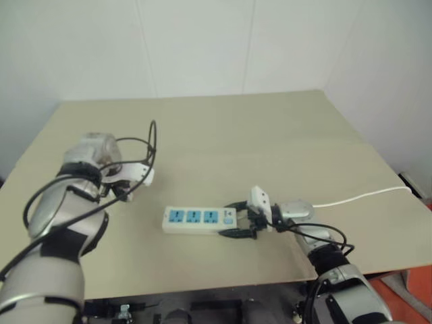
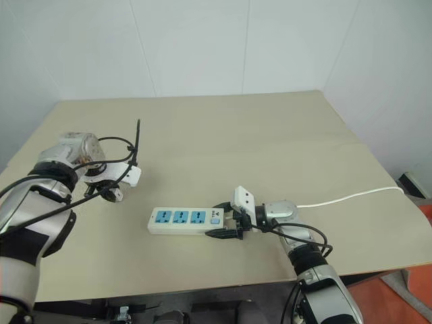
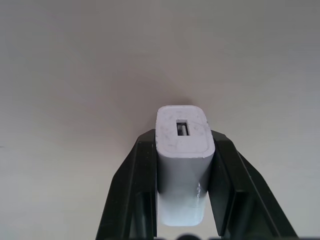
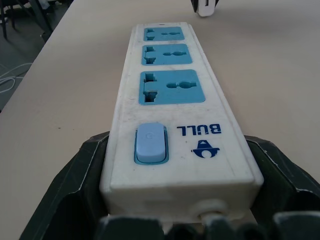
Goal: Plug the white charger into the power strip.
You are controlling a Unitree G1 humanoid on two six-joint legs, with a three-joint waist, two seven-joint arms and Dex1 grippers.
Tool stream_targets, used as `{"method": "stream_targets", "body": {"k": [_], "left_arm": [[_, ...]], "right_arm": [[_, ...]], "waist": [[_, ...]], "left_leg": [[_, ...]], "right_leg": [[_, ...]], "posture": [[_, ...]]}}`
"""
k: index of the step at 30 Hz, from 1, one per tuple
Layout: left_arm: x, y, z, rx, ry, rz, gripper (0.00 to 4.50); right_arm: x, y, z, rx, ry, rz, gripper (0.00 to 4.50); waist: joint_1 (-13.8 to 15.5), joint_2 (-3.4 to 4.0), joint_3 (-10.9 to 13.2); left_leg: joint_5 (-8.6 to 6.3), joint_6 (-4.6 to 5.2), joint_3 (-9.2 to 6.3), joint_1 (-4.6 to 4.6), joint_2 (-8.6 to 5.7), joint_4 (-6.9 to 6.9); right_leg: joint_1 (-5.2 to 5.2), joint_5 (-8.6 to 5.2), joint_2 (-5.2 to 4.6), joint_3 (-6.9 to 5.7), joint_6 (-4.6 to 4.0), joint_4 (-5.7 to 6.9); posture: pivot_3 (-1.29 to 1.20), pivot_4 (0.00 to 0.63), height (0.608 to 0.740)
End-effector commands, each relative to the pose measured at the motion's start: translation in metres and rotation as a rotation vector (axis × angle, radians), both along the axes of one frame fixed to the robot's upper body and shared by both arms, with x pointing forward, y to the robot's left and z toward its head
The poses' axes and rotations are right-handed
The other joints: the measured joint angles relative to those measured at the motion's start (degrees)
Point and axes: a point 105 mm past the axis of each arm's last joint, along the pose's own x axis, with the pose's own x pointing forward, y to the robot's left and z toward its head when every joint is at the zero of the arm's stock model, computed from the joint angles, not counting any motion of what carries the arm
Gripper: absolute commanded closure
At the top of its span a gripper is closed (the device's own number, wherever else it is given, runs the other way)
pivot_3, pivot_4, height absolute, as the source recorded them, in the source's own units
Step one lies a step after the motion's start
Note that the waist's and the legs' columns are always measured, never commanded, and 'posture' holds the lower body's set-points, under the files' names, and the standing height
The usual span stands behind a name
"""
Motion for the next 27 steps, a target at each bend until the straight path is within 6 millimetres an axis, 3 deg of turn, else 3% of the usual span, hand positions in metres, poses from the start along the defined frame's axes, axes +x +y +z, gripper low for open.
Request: {"method": "stream_targets", "body": {"k": [1,6,10,14,16,18,22,27], "left_arm": [[0.012,-0.016,0.044,-0.107,-0.127,-0.04,3.5],[0.023,-0.058,0.081,-0.393,-0.255,-0.102,3.5],[0.029,-0.106,0.124,-0.869,-0.447,-0.194,3.5],[0.018,-0.126,0.157,-1.328,-0.48,-0.24,3.5],[0.011,-0.126,0.159,-1.469,-0.432,-0.23,3.5],[0.002,-0.125,0.144,-1.548,-0.362,-0.208,3.5],[-0.022,-0.129,0.118,-1.628,-0.238,-0.174,3.5],[-0.05,-0.139,0.098,-1.688,-0.154,-0.167,3.5]], "right_arm": [[0.001,0.007,0.011,0.023,-0.026,0.022,1.06],[0.001,0.009,0.011,0.027,-0.025,0.028,1.06],[0.001,0.016,0.011,0.043,-0.023,0.037,1.06],[0.003,0.023,0.01,0.055,-0.022,0.039,1.06],[0.004,0.025,0.009,0.057,-0.023,0.041,1.06],[0.004,0.027,0.009,0.067,-0.023,0.046,1.06],[0.003,0.029,0.006,0.061,-0.046,0.057,1.06],[0.022,0.02,0.009,0.039,-0.092,0.0,1.06]], "waist": [[0.0,-0.01,0.0],[-0.1,-0.01,0.0],[-0.1,-0.01,0.0],[-0.3,-0.01,0.0],[-0.5,-0.01,0.0],[-0.9,0.01,0.0],[-1.5,0.01,0.0],[-1.4,0.01,0.0]], "left_leg": [[0.0,0.0,0.0,0.0,0.0,0.01],[0.0,0.0,0.0,0.0,0.0,0.02],[0.0,0.0,0.0,-0.01,0.01,0.09],[0.0,0.0,0.01,0.0,0.02,0.13],[0.0,0.0,0.0,0.01,0.03,0.15],[0.0,0.0,0.0,0.01,0.03,0.18],[0.0,0.0,-0.04,0.03,0.05,0.25],[0.0,0.0,-0.06,0.02,0.04,0.37]], "right_leg": [[0.0,0.0,0.0,0.0,0.0,0.0],[0.0,-0.01,0.0,0.01,0.01,-0.01],[0.0,-0.01,-0.01,0.01,0.02,0.03],[0.0,0.0,-0.01,0.04,0.01,0.08],[0.0,0.0,-0.01,0.06,0.01,0.11],[0.0,0.0,0.0,0.06,0.01,0.15],[0.04,0.0,0.01,0.07,0.01,0.19],[0.08,0.0,0.0,0.11,0.0,0.16]], "posture": [[0.0,0.15,0.74],[0.0,0.15,0.74],[0.0,0.15,0.74],[0.0,0.15,0.74],[0.0,0.15,0.74],[0.0,0.15,0.74],[0.0,0.15,0.74],[0.0,0.15,0.74]]}}
